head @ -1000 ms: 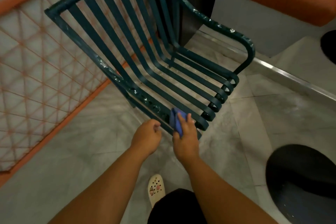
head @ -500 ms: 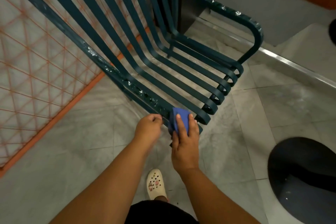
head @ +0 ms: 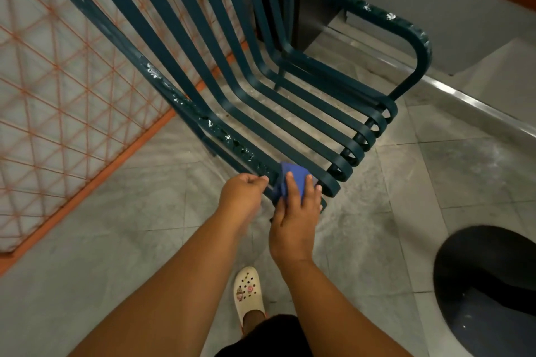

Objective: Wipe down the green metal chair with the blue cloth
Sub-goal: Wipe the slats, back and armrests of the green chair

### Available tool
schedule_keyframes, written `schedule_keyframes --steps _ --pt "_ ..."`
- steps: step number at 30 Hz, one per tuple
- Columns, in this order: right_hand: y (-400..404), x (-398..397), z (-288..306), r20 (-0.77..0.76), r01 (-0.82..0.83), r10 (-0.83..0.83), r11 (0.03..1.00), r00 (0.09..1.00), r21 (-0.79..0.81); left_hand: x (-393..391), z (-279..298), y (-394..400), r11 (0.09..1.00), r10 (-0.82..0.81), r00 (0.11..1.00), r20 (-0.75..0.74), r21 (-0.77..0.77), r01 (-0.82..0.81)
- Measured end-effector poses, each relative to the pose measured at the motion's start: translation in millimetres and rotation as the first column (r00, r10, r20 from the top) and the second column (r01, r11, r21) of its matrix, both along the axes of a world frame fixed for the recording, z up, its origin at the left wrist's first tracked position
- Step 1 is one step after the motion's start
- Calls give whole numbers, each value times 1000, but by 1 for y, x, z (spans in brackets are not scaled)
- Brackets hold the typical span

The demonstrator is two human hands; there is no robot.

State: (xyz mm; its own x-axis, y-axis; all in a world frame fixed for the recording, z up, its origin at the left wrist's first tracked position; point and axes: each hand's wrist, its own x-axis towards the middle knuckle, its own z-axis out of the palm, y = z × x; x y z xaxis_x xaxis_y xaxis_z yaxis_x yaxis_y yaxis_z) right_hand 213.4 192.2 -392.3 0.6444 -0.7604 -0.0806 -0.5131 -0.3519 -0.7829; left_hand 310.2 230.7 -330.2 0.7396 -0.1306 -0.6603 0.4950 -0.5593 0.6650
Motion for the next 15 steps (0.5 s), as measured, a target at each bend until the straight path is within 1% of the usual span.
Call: schedule_keyframes --steps 1,2,3,4,5,6,7,8,9,10,11,13,14,15 --pt "2 -2 -4 39 -54 57 996 998 -76 -1 0 -1 1000 5 1000 14 5 -5" --pt "2 -6 -8 70 -72 77 994 995 -77 -2 -1 -1 1000 3 999 33 17 -4" --pt "1 -11 -10 99 -57 59 998 993 -20 -2 -2 -2 999 1 999 52 33 -2" --pt "1 -17 -14 127 -6 -6 996 992 92 -3 -2 -3 999 2 998 70 49 -5" --pt "-1 -20 -20 145 71 -106 971 984 228 -4 -2 -4 998 7 996 86 58 -12" --pt "-6 -22 -27 145 165 -237 907 961 388 -5 -2 -5 998 12 995 100 65 -18" --pt "-11 -22 -27 116 249 -373 788 920 563 -7 -1 -6 997 8 994 112 76 -17" --pt "-19 -18 -30 52 307 -488 625 871 717 -8 0 -7 995 0 992 126 95 -12" --pt "-25 -13 -30 -17 339 -560 477 828 810 -10 1 -9 993 -10 990 143 118 -7" --pt "-27 -8 -31 -55 355 -594 402 803 844 -11 1 -11 990 -16 987 162 140 -7" --pt "-26 -1 -24 -53 367 -601 414 798 833 -12 2 -12 988 -22 983 180 157 -7" --pt "-16 5 -16 -4 373 -543 572 840 731 -11 1 -14 982 -52 977 206 191 12" --pt "-12 6 -17 10 362 -527 596 850 717 -10 -1 -13 978 -73 974 213 209 27" --pt "-13 5 -21 5 363 -548 561 837 744 -10 -1 -13 973 -90 972 219 227 39"
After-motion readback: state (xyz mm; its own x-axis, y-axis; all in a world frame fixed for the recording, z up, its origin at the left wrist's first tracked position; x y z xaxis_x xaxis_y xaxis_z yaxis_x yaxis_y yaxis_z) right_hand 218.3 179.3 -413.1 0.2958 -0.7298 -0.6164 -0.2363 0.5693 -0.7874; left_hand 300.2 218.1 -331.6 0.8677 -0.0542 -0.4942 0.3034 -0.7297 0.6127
